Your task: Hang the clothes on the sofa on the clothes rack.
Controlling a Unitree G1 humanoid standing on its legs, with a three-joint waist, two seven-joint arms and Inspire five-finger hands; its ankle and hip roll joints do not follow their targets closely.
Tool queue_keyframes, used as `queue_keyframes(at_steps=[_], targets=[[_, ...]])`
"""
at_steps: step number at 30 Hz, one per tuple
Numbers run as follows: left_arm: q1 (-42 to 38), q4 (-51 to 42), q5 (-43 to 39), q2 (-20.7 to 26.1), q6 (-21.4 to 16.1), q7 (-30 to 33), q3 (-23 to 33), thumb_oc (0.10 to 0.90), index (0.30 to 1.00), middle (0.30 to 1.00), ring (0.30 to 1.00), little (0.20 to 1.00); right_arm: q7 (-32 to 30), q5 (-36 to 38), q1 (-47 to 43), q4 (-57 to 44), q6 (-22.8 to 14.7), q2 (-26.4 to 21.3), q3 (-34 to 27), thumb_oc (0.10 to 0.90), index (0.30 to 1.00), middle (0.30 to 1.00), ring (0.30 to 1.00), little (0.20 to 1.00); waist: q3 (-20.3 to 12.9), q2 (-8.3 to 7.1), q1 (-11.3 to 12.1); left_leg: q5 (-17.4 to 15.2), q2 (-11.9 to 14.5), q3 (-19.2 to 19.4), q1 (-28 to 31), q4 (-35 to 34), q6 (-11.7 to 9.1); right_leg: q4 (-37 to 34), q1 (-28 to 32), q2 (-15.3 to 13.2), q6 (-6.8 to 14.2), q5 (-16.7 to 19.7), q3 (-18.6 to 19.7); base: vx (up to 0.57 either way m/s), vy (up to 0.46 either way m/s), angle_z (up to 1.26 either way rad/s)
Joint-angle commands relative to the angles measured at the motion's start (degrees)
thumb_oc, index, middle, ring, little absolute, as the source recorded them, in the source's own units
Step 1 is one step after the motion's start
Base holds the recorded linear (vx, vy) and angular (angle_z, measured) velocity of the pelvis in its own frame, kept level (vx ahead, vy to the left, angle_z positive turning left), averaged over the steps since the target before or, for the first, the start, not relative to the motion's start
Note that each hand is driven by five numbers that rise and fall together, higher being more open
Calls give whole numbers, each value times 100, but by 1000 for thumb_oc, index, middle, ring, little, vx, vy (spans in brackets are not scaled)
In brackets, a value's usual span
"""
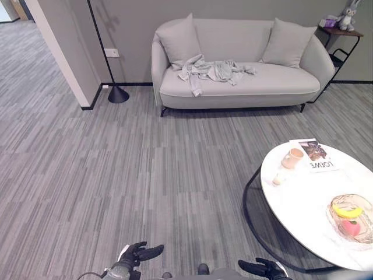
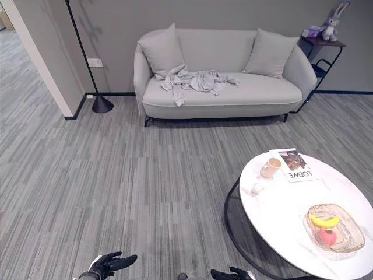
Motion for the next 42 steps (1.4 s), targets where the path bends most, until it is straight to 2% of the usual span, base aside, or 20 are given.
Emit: queue_keyframes(at_steps=[1, 13, 18, 20, 21, 24, 26, 27, 29, 30, 31, 32, 33, 34, 35, 37, 39, 40, 41, 42], targets=[[-311, -278, 43, 260, -286, -135, 23, 800, 900, 900, 900, 900, 6, -55, -341, -301, -253, -294, 110, 800, 900, 900, 900, 900, 6, -180, -88, -318, 15, 481, 177, -105, -259, -886, 685, -360, 553, 414, -7, -1, 13, 4], [-254, -374, -174, 133, -247, 33, 102, 800, 900, 900, 900, 900, -31, 183, -217, -116, -235, -95, 74, 800, 900, 900, 900, 900, 67, -181, -99, -356, 3, 467, 196, -105, -216, -886, 656, -335, 533, 438, 114, 8, -11, -4], [-347, -533, -208, 198, -246, 137, 60, 800, 900, 900, 900, 900, -44, 431, -336, -177, -249, -126, -12, 800, 900, 900, 900, 900, 279, -168, -88, -262, 57, 519, 100, -74, -200, -419, 338, -320, 464, 272, 119, -10, -44, -3], [-386, -551, -301, 230, -241, 142, 76, 800, 900, 900, 900, 900, -33, 485, -374, -350, -272, -185, -12, 800, 900, 900, 900, 900, 418, -233, -71, -441, 73, 524, -255, 630, -218, -235, 217, -349, 407, 221, 130, -42, -97, -8], [-432, -658, -466, 264, -236, 101, 78, 800, 900, 900, 900, 900, -21, 608, -465, -529, -290, -289, -30, 800, 900, 900, 900, 900, 598, -295, -51, -501, 136, 570, -654, 1364, -318, -166, 125, -373, 357, 184, 151, -26, -153, -3], [-339, -1187, -601, 338, -284, 38, 69, 800, 900, 900, 900, 900, 23, 589, -333, -1085, -311, -469, -62, 800, 900, 900, 900, 900, 769, -324, -16, -395, 312, 485, -1248, 2708, -407, -119, 171, -329, 209, 52, 176, 66, -146, -12], [-318, -1319, -832, 294, -274, 114, 116, 800, 900, 900, 900, 900, -30, 650, -211, -1207, -332, -553, -113, 800, 900, 900, 900, 900, 1013, -370, 68, 124, 343, 134, -1929, 3892, -503, -18, 269, -268, 45, -85, 185, 102, -184, -2], [-334, -1286, -931, 255, -265, 141, 113, 800, 900, 900, 900, 900, -61, 682, -192, -1167, -326, -542, -131, 800, 900, 900, 900, 900, 1017, -420, 67, 238, 330, 42, -2156, 3992, -507, -37, 305, -285, 16, -141, 176, 211, -124, 12], [-365, -1217, -1039, 174, -265, 128, 117, 800, 900, 900, 900, 900, -85, 656, -213, -1000, -271, -495, -98, 800, 900, 900, 900, 900, 986, -425, 122, 75, 311, 78, -2432, 3398, -415, -202, 597, -324, 35, -252, 116, 280, -36, 19], [-366, -1217, -1039, 175, -265, 128, 117, 800, 900, 900, 900, 900, -85, 656, -214, -999, -272, -494, -98, 800, 900, 900, 900, 900, 978, -433, 118, 92, 301, 79, -2432, 3377, -413, -204, 589, -332, 36, -248, 113, 285, 14, 23], [-350, -1216, -1005, 162, -253, 115, 106, 800, 900, 900, 900, 900, -87, 635, -231, -957, -269, -482, -83, 800, 900, 900, 900, 900, 941, -427, 159, 86, 274, 82, -2406, 2927, -389, -290, 688, -348, 70, -275, 129, 505, 98, 18], [-310, -1209, -927, 166, -235, 64, 58, 800, 900, 900, 900, 900, -93, 568, -381, -776, -282, -475, 4, 800, 900, 900, 900, 900, 839, -303, 279, 578, 386, -6, -2288, 1108, -488, -448, 934, -319, 166, -387, 115, 665, 146, 14], [-296, -1202, -948, 167, -231, 55, 68, 800, 900, 900, 900, 900, -113, 539, -467, -687, -289, -483, 55, 800, 900, 900, 900, 900, 790, -271, 317, 702, 440, -16, -2305, 457, -512, -496, 1036, -332, 211, -451, 130, 518, 132, 8], [-297, -1202, -948, 166, -231, 55, 69, 800, 900, 900, 900, 900, -113, 539, -468, -686, -290, -483, 56, 800, 900, 900, 900, 900, 785, -268, 317, 717, 444, -16, -2305, 439, -514, -495, 1027, -328, 209, -448, 131, 505, 125, 13], [-241, -1089, -965, 163, -218, 32, 152, 800, 900, 900, 900, 900, -27, 655, -512, -538, -272, -416, 3, 800, 900, 900, 900, 900, 579, -200, 341, 754, 534, 63, -2192, -105, -561, -611, 1269, -373, 327, -541, 174, 533, 135, 11], [-224, -867, -877, 103, -233, 20, 162, 800, 900, 900, 900, 900, 98, 1021, -450, -532, -345, -269, -164, 800, 900, 900, 900, 900, 404, -186, 303, 1050, 453, 156, -1984, -105, -572, -536, 1374, -512, 440, -511, 244, 682, 206, -22], [-221, -769, -744, 116, -241, 15, 173, 800, 900, 900, 900, 900, 168, 1012, -428, -514, -349, -248, -164, 800, 900, 900, 900, 900, 302, -216, 311, 1006, 316, 165, -1863, -104, -489, -296, 1304, -648, 536, -431, 306, 510, 156, -65], [-177, -800, -698, 137, -246, 38, 224, 800, 900, 900, 900, 900, 234, 946, -363, -503, -332, -252, -167, 800, 900, 900, 900, 900, 275, -264, 369, 866, 46, 187, -1585, -63, -303, 647, 1122, -897, 658, 59, 363, 378, 103, -73], [-178, -800, -698, 136, -246, 38, 224, 800, 900, 900, 900, 900, 234, 946, -364, -503, -332, -254, -168, 800, 900, 900, 900, 900, 264, -253, 376, 870, 60, 190, -1599, -64, -306, 646, 1103, -885, 655, 68, 371, 528, 167, -55], [-180, -828, -724, 138, -242, 50, 263, 800, 900, 900, 900, 900, 209, 979, -408, -439, -342, -277, -209, 800, 900, 900, 900, 900, 332, -256, 385, 748, -97, 210, -1423, -53, -180, 1420, 814, -1013, 650, 634, 410, 397, 205, -27]])
